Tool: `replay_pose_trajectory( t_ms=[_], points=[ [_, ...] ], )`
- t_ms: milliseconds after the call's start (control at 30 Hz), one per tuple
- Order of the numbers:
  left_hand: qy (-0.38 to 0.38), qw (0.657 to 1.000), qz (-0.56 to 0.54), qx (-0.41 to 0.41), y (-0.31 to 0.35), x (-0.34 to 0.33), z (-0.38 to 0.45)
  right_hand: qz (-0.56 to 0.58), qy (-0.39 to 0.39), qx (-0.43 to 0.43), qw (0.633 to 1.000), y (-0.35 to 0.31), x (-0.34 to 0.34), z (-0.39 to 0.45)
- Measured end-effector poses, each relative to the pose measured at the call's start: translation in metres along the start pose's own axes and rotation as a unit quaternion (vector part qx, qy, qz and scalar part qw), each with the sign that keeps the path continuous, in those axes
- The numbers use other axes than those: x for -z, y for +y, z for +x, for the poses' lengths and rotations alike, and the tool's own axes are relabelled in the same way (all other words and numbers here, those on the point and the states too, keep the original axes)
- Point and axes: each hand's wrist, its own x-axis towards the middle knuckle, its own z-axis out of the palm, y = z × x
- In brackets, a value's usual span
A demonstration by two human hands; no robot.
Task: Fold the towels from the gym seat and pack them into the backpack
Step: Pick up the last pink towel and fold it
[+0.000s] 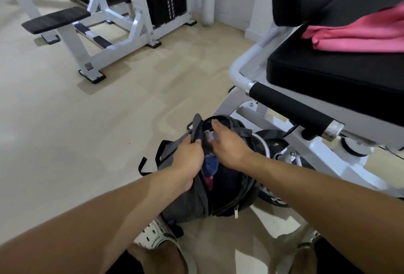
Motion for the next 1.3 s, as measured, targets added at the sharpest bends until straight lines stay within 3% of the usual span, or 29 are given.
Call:
replay_pose_trajectory(
  t_ms=[100,200,267,333,433,500,567,633,700,833,933,1133,1300],
  points=[
    [0.010,0.998,-0.027,-0.052,0.038,-0.002,-0.021,0.055,0.090,0.032,0.994,-0.023,0.023,-0.025],
    [0.048,0.990,-0.028,-0.128,0.059,-0.006,-0.032,0.111,0.121,0.077,0.983,-0.044,0.046,-0.059],
    [0.029,0.982,-0.060,-0.175,0.071,-0.010,-0.043,0.149,0.143,0.109,0.972,-0.054,0.058,-0.078],
    [-0.002,0.973,-0.095,-0.209,0.081,-0.015,-0.051,0.209,0.190,0.148,0.948,-0.062,0.074,-0.096],
    [-0.028,0.955,-0.066,-0.289,0.099,-0.025,-0.063,0.263,0.316,0.242,0.879,-0.072,0.112,-0.113],
    [-0.024,0.937,-0.010,-0.348,0.112,-0.034,-0.070,0.254,0.389,0.240,0.853,-0.066,0.148,-0.113],
    [-0.019,0.913,0.032,-0.406,0.120,-0.044,-0.074,0.159,0.431,0.173,0.871,-0.043,0.189,-0.108],
    [-0.022,0.892,0.066,-0.447,0.124,-0.054,-0.073,-0.016,0.435,0.065,0.898,-0.006,0.223,-0.102],
    [-0.026,0.878,0.104,-0.467,0.125,-0.065,-0.070,-0.132,0.417,-0.028,0.899,0.028,0.243,-0.097],
    [-0.046,0.858,0.151,-0.489,0.128,-0.080,-0.067,-0.182,0.328,-0.137,0.917,0.046,0.264,-0.095],
    [-0.053,0.859,0.157,-0.484,0.130,-0.087,-0.066,-0.281,0.302,-0.177,0.893,0.050,0.273,-0.088],
    [-0.057,0.869,0.172,-0.461,0.134,-0.094,-0.066,-0.295,0.343,-0.097,0.886,0.045,0.260,-0.084],
    [-0.049,0.886,0.130,-0.443,0.140,-0.098,-0.066,-0.179,0.324,0.058,0.927,0.021,0.223,-0.102]
  ],
)
